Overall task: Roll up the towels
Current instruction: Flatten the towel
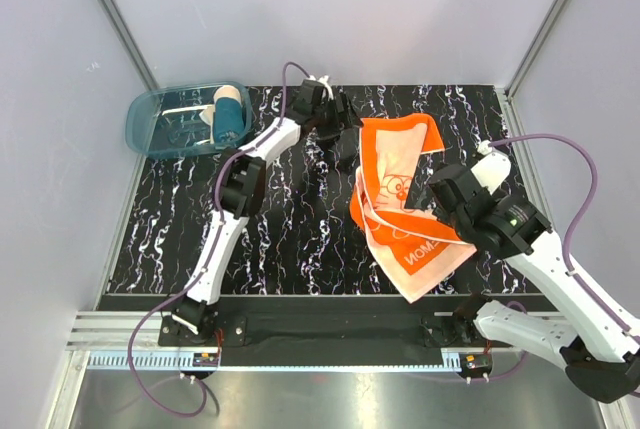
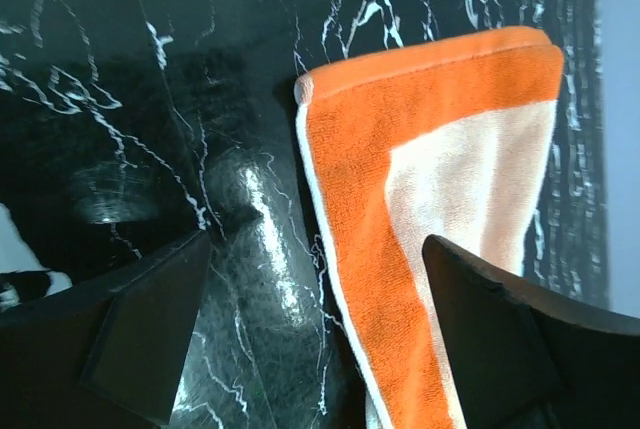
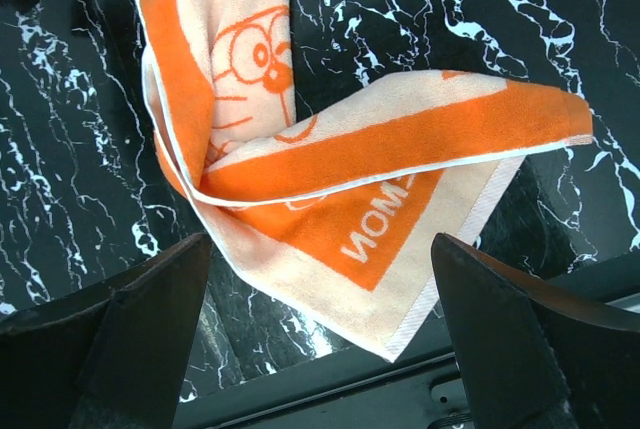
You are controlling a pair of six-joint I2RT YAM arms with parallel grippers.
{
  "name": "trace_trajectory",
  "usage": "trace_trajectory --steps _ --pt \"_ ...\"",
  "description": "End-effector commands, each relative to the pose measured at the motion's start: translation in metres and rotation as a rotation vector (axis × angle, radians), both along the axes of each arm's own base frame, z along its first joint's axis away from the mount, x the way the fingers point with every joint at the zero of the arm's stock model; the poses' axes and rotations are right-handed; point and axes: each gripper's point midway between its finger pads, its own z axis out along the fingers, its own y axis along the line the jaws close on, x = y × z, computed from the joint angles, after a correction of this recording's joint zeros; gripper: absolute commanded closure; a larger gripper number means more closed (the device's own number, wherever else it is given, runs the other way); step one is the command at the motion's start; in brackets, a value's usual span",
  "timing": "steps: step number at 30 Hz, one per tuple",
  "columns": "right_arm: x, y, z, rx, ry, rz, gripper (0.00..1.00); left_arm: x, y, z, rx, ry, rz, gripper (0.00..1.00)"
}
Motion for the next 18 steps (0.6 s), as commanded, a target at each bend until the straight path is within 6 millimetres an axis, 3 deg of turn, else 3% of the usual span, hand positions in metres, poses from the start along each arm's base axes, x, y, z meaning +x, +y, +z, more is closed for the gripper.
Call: trace_trajectory --steps 1,6,8,12,16,17,18 --pt "0.011 -0.002 0.014 -0.011 -0.045 -0.008 0.00 -0.020 -0.034 0.007 -0.166 0.051 -0.088 0.11" --pt "0.011 0.000 0.008 0.003 -0.030 -0.003 0.00 -0.048 -0.053 -0.017 -0.141 0.124 -0.134 0.17" --pt "0.010 -0.001 0.006 0.013 -0.028 -0.005 0.00 -0.053 -0.057 -0.029 -0.142 0.165 -0.125 0.25" --pt "0.003 -0.006 0.004 0.018 -0.026 -0.014 0.00 -0.056 -0.063 -0.037 -0.170 0.199 -0.120 0.43" --pt "-0.004 -0.015 0.006 0.008 -0.029 -0.028 0.00 -0.045 -0.057 -0.027 -0.187 0.172 -0.099 0.79" --pt "-0.005 -0.016 0.006 0.007 -0.029 -0.029 0.00 -0.041 -0.054 -0.020 -0.190 0.159 -0.088 0.99" --pt "-0.006 -0.018 0.006 0.002 -0.031 -0.034 0.00 -0.036 -0.049 -0.015 -0.192 0.148 -0.078 1.00"
